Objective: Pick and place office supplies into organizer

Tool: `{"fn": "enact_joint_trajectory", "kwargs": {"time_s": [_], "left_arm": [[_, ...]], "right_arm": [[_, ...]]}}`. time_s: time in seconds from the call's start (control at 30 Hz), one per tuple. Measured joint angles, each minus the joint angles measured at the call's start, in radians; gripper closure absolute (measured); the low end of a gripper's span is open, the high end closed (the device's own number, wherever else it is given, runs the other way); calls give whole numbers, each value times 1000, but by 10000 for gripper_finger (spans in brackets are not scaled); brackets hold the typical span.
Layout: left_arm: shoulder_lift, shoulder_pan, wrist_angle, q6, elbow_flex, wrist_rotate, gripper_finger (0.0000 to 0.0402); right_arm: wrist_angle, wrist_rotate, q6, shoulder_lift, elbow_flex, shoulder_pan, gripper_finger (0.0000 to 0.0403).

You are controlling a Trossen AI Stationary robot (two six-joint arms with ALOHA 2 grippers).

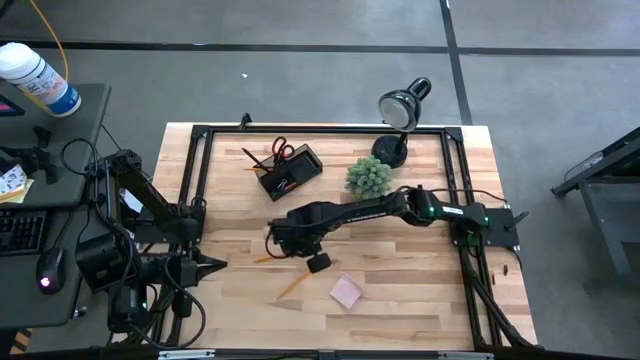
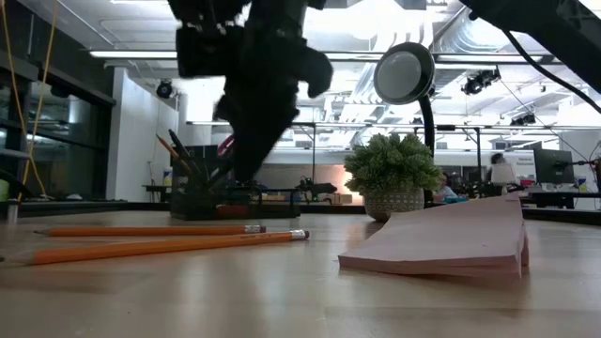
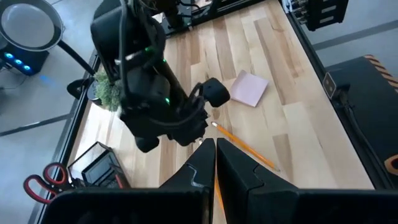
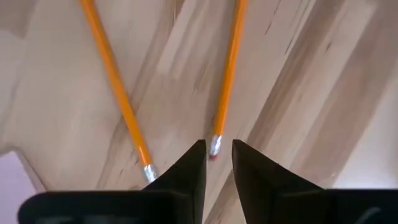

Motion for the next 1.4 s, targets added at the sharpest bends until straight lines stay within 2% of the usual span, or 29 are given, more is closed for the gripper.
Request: {"fn": "enact_joint_trajectory", "kwargs": {"time_s": [0.53, 0.73, 1.4], "left_arm": [[0, 0, 2, 0, 0, 4, 396], [0, 0, 2, 0, 0, 3, 396], [0, 0, 2, 0, 0, 3, 396]], "right_arm": [[47, 0, 75, 1, -153, -4, 343], [84, 30, 77, 1, -157, -4, 350], [102, 25, 83, 18, -157, -2, 344]]}}
